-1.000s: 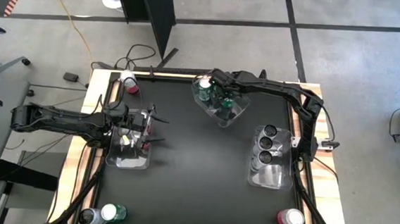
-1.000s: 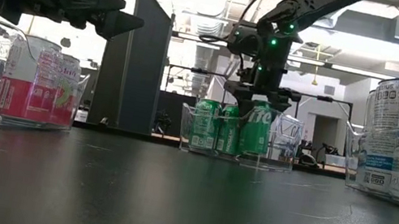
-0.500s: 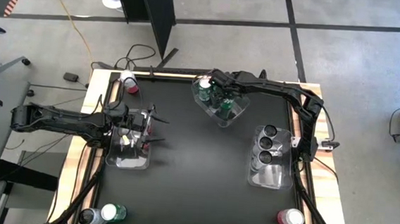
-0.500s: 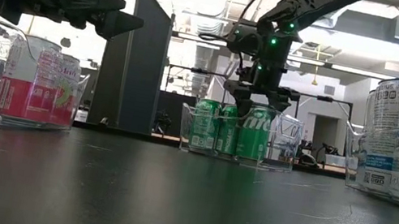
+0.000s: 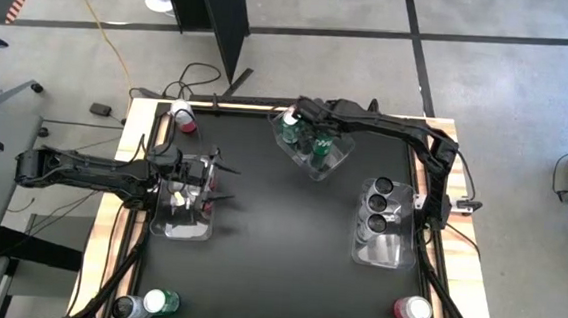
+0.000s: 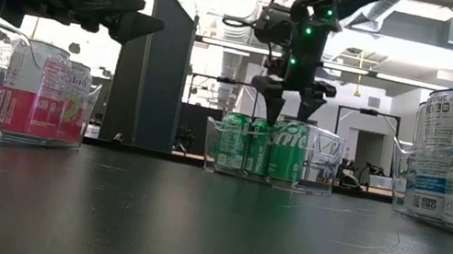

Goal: Sort soda cans
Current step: Put the top green soda can into the middle transparent bin, then put the top pink white soda can into the left transparent bin

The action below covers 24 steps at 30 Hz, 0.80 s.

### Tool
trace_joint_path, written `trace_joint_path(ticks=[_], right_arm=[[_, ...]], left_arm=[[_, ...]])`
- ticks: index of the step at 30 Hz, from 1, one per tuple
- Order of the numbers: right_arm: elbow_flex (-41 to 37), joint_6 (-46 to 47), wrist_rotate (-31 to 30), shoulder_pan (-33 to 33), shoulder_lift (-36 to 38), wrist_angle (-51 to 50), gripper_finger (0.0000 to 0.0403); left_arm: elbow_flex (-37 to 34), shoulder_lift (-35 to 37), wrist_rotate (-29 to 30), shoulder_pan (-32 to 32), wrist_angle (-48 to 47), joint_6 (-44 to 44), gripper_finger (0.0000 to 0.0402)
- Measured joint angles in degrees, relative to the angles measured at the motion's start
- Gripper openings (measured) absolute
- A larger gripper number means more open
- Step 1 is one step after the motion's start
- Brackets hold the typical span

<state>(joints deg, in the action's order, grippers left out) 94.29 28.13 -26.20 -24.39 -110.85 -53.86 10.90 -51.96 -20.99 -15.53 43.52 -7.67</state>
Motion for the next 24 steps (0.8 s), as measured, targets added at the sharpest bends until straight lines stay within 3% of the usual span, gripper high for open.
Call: trace_joint_path(ticks=[14,20,24], right_arm=[[7.66,-5.90,-3.87,4.96,0.00,-4.01,0.0378],[10.26,-10.92,-3.99,7.17,0.00,-3.99,0.0378],[11.89,-14.67,-5.12,8.45,0.00,-4.00,0.0378]], left_arm=[[4.81,0.00,5.08,0.00,-5.37,0.60,0.0316],[9.80,1.10,14.76,0.00,-13.11,-1.11,0.0316],[17.01,3.15,25.41,0.00,-25.18,-2.92,0.0316]])
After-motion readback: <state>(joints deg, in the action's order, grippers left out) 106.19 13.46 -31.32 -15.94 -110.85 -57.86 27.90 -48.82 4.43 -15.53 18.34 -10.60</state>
